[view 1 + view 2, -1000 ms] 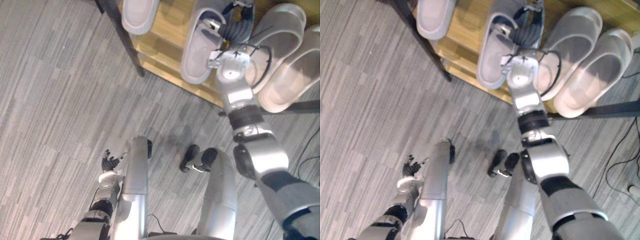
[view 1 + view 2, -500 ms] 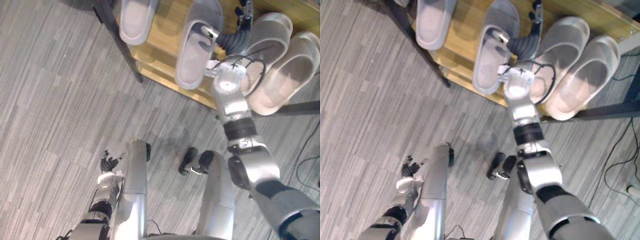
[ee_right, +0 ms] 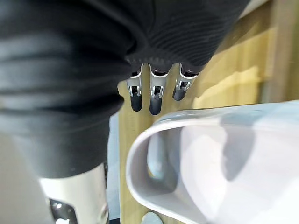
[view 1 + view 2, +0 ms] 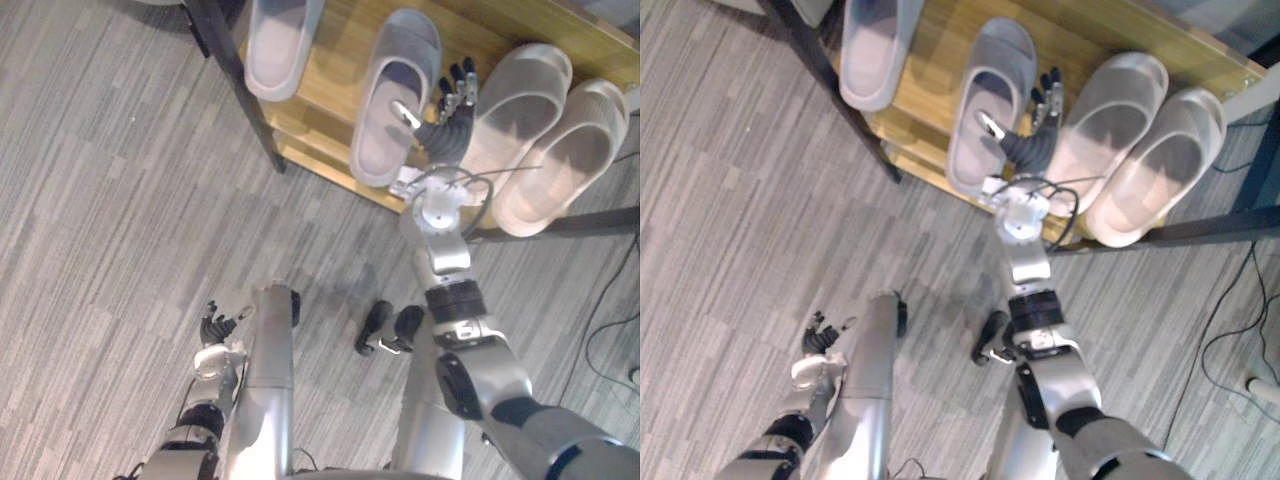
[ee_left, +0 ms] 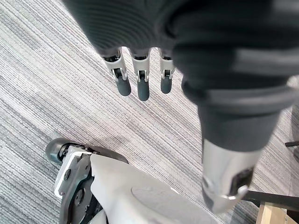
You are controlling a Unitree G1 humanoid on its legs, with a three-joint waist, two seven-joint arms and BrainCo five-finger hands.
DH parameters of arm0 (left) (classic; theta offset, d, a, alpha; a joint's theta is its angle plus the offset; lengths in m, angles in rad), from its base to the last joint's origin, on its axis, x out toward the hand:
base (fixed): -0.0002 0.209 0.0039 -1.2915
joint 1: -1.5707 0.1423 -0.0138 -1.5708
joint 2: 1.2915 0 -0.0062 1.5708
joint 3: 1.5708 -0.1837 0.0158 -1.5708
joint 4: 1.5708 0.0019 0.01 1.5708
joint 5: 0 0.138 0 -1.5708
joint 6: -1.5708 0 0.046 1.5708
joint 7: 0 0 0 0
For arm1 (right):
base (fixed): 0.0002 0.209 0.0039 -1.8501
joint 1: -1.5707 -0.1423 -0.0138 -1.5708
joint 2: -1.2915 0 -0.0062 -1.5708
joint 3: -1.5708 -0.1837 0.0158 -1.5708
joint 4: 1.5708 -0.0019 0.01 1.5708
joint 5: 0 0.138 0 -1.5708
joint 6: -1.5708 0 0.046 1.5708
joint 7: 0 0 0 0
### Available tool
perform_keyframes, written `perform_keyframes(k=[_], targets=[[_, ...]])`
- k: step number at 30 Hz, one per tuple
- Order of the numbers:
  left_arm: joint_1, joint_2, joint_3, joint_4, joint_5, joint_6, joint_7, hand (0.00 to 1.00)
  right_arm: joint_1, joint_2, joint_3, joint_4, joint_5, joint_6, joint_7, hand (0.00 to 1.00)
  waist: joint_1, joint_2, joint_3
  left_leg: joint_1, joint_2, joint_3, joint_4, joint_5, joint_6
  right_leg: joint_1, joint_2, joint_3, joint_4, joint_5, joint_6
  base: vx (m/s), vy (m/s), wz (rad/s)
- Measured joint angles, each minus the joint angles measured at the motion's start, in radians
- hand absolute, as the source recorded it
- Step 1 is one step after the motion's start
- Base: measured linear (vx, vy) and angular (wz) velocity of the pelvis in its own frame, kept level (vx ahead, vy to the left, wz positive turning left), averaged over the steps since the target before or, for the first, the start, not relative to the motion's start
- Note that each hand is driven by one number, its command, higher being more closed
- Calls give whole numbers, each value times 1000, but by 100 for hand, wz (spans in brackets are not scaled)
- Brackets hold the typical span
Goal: Organize the slippers on the shoe rack
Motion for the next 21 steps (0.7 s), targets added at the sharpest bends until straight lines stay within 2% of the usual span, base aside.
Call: perform_keyframes(k=[9,13,21], targets=[[0,-4,16,-2,18,11,1,0,55,46,21,-43,81,-21,33,0,-4,0,0,18,-1,-1,-15,1,1,24,-1,-7,-16,-5,9,4,1,1],[0,-5,17,-3,18,11,3,0,55,78,21,-43,160,-45,39,0,-4,0,0,20,-3,-1,-21,1,1,26,-2,-9,-18,-4,7,14,1,2],[0,-24,54,-3,18,12,10,0,43,93,17,-35,215,-47,37,0,1,0,0,20,-5,-2,-27,1,1,27,-4,-12,-20,-6,10,0,0,0]])
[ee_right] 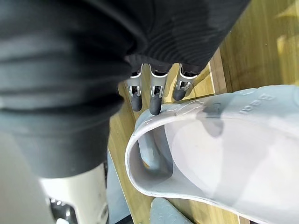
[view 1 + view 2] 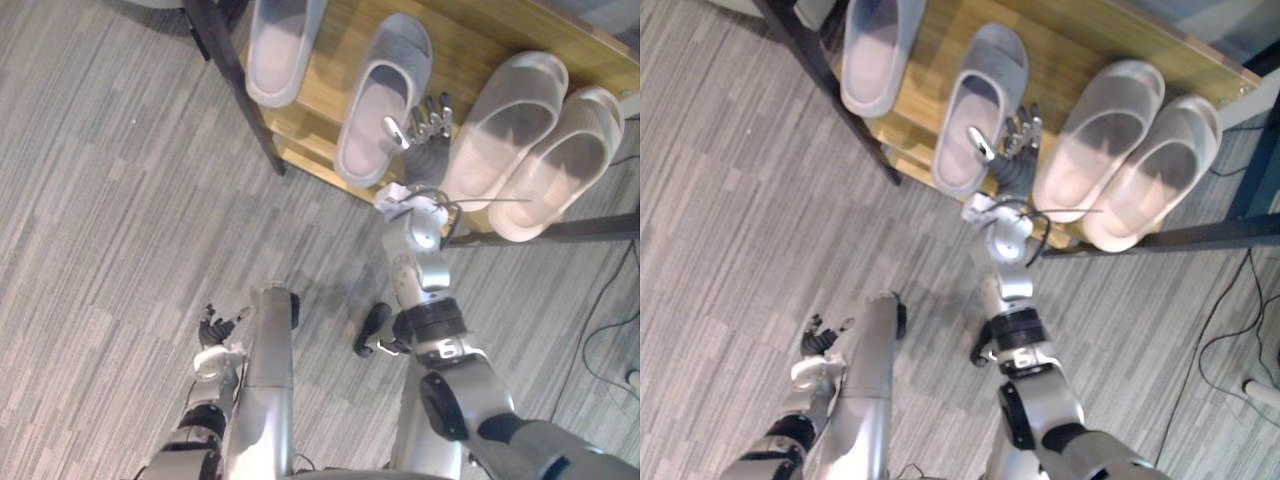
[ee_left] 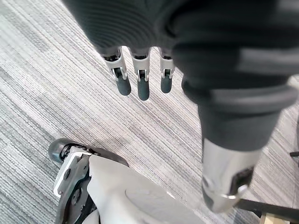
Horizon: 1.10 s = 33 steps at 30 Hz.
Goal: Organize the slippers on the shoe rack
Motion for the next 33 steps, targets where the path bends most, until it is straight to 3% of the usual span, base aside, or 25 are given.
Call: perform_keyframes(k=[20,33], targets=[[-11,-24,-6,-12,-22,-7,1,0,-315,17,-148,286,171,-19,-9,0,15,7,5,-22,-44,-31,-20,21,-12,0,-35,-30,6,-15,13,11,2,7],[-31,-42,-62,-18,-30,-17,-10,0,-475,-113,-155,437,248,-34,-5,0,48,41,24,-48,-77,-53,-35,51,-17,-12,-72,-51,19,-20,14,10,15,11]])
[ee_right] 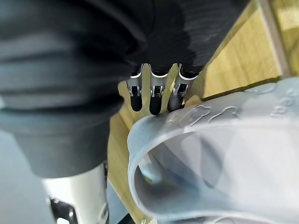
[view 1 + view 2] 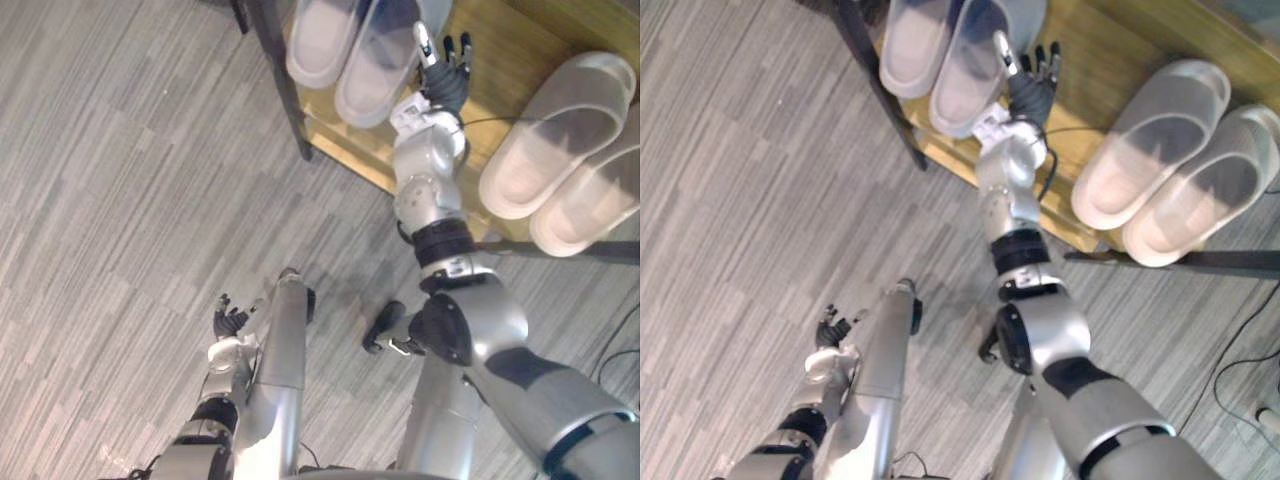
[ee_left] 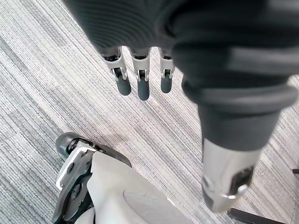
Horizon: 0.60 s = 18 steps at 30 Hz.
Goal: Organize the slippers on the shoe rack
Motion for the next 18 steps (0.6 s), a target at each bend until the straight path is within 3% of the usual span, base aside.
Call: perform_keyframes(k=[16,18], targets=[[-6,-4,-17,1,-2,-6,-13,0,-30,-65,1,44,-6,33,5,0,6,9,3,1,-3,-3,-4,13,-3,-1,-5,-4,5,3,-9,7,14,1],[-4,-5,-16,2,-11,-8,-11,0,-17,-65,5,41,-49,40,6,0,4,10,3,26,5,8,-2,13,-3,21,0,3,1,5,-12,25,36,-9]])
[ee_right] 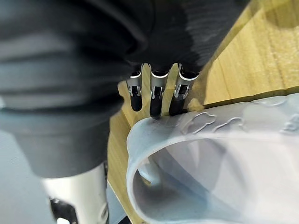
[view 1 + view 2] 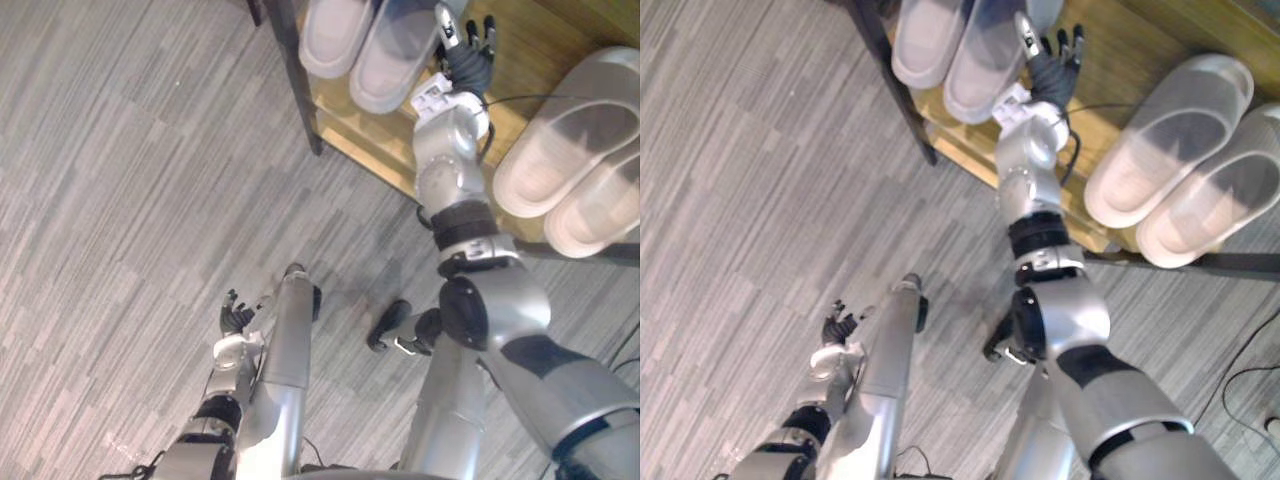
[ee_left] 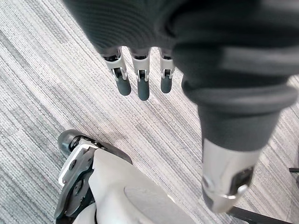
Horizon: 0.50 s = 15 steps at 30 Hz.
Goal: Organize the slippers on the shoe rack
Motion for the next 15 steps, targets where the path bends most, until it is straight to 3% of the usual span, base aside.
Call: perform_keyframes(k=[2,7,9,12,15], targets=[[7,0,0,0,0,-3,0,0,21,0,8,-10,-25,1,-1,0,-1,0,0,29,8,7,-6,0,0,29,2,0,-9,0,0,24,31,-4],[63,0,19,-2,1,-15,-3,0,213,3,91,-228,-131,6,2,0,-22,0,-1,201,46,49,-124,17,24,183,33,-1,-129,29,14,15,25,-16],[94,2,20,-1,3,-14,-9,0,327,7,119,-327,-192,6,5,0,-43,-1,-2,300,61,76,-205,36,35,276,42,-9,-212,69,-3,55,46,-17],[127,-6,-5,1,42,-10,-36,0,511,9,152,-457,-234,5,28,0,-62,-2,-10,445,86,125,-326,62,52,405,68,-7,-343,117,7,99,63,-24],[173,-19,-23,12,75,8,-54,0,738,11,211,-567,-272,7,72,0,-82,-4,-61,580,100,170,-462,94,66,525,92,-6,-485,167,26,128,69,-21]])
